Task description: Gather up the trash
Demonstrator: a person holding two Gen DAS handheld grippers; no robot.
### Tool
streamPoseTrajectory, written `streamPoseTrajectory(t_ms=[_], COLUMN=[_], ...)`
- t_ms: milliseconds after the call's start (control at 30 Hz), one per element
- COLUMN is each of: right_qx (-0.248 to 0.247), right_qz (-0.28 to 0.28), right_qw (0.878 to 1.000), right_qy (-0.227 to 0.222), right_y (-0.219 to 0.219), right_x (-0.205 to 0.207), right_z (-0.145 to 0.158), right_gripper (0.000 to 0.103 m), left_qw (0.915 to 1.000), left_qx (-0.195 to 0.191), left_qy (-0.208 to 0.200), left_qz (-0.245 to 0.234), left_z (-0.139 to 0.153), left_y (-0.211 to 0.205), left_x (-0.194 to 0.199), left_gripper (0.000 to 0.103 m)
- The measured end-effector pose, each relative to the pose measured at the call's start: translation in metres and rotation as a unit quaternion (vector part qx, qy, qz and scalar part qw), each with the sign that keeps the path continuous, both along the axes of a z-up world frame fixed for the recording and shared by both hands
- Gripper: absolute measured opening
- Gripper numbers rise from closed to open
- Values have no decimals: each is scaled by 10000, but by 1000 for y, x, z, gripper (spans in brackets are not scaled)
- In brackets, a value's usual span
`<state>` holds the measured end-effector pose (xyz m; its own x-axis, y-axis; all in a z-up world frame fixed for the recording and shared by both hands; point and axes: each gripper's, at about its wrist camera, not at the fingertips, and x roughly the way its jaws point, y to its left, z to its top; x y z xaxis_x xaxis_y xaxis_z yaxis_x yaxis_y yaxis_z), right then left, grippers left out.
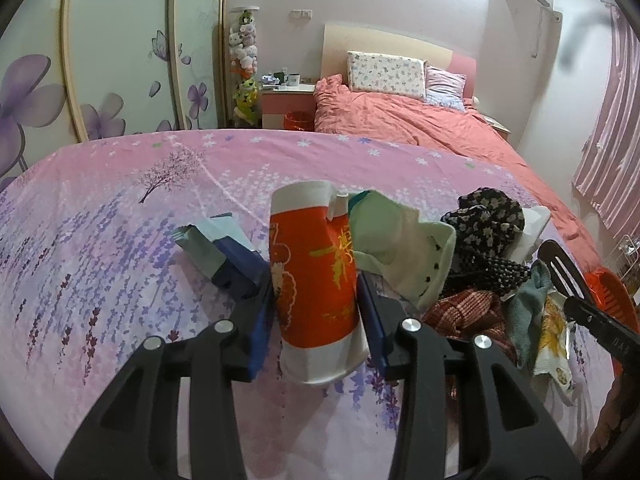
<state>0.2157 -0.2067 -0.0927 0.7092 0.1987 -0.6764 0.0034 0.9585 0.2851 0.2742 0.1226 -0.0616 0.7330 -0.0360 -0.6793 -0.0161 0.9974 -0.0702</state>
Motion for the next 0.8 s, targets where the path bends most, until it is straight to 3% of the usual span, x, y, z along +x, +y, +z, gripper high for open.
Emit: streamPoseTrajectory(t_ms=[267, 333, 400, 600, 667, 800], right_qx=[138, -46, -59, 109, 88, 82], right_qz=[78, 155, 131, -94, -124, -116], right_qw=[9998, 9997, 9998, 9998, 9998, 9999], right_qy=[-112, -163, -150, -160, -124, -17], right_y=[-3, 3, 3, -9, -10, -14], right_x=[-6, -11, -11, -1, 4, -1], right_z=[5, 5, 4, 6, 6, 5], right_gripper=[21, 31, 35, 35, 26, 25], left_qw=[10000, 10000, 10000, 10000, 10000, 10000], left_qx=[5, 13, 18, 12, 12, -18], left_qy=[-28, -26, -27, -20, -17, -11], left_qz=[10, 12, 11, 2, 3, 5], left_z=[1, 2, 2, 1, 1, 1], left_y=[1, 2, 2, 1, 1, 3], left_x=[2, 2, 2, 2, 4, 4], left_gripper=[39, 39, 39, 39, 39, 39])
